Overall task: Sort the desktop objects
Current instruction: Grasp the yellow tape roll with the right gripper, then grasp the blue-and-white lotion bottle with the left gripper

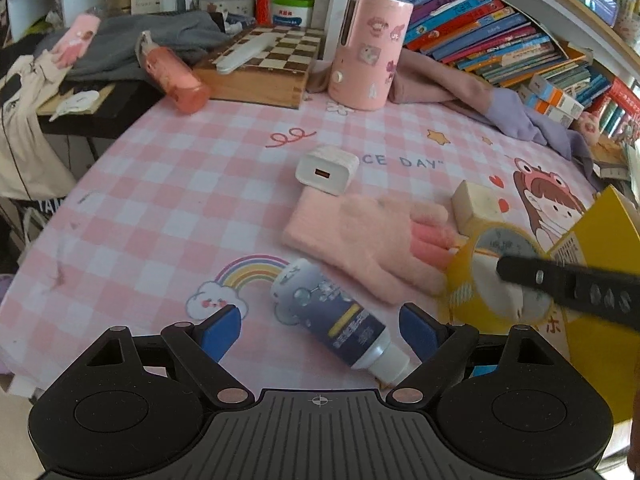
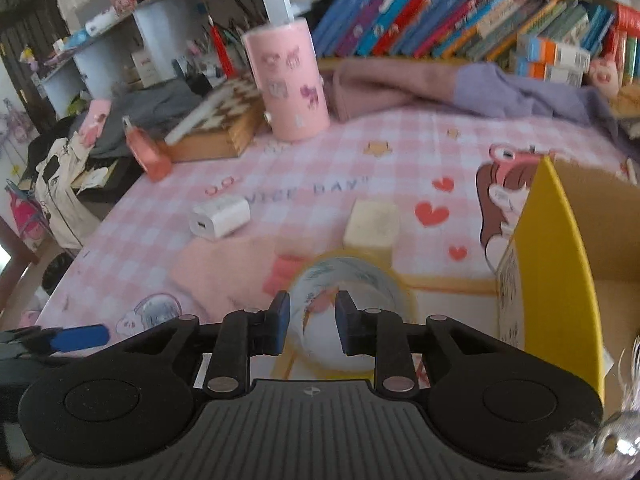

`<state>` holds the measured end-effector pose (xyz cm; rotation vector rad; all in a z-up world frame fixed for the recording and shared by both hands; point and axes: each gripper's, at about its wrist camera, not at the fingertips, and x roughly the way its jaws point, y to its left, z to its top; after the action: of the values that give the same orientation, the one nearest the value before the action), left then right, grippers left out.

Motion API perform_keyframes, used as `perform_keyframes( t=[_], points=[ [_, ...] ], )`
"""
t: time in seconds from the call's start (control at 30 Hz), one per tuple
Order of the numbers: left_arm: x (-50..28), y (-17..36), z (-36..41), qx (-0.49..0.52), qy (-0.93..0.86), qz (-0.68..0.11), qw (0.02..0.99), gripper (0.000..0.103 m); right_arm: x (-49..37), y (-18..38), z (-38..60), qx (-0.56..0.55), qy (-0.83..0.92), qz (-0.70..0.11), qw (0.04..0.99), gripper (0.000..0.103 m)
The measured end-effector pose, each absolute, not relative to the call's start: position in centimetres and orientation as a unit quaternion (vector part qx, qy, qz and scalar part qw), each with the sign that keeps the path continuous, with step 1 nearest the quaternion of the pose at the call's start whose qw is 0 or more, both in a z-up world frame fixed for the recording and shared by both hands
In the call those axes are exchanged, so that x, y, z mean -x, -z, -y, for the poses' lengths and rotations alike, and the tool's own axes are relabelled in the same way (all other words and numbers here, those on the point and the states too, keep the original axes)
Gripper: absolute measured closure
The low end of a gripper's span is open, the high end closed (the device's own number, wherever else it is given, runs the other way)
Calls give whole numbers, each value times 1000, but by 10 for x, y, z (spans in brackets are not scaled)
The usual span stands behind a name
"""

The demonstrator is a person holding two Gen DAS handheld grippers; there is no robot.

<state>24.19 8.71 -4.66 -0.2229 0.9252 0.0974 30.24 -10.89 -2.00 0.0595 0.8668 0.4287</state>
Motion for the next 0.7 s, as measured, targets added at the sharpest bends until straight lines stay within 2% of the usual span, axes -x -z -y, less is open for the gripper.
perform_keyframes(
  t=[0.07, 0.13, 0.23, 0.43, 0.7],
  points=[
    [-248, 51, -86, 108, -50, -449, 886, 31, -300, 20, 107, -20, -212, -419, 883, 50],
    [-256, 56, -84, 109, -51, -457, 881, 43, -296, 18, 106, -3, -214, -408, 887, 38],
    [-261, 60, -80, 104, -53, -459, 881, 44, -298, 17, 101, 29, -215, -403, 889, 22],
    [-264, 62, -75, 100, -52, -464, 879, 48, -308, 35, 87, 104, -187, -421, 882, 11],
    [-265, 66, -73, 95, -55, -468, 877, 53, -316, 54, 83, 121, -186, -442, 869, 10]
  ],
)
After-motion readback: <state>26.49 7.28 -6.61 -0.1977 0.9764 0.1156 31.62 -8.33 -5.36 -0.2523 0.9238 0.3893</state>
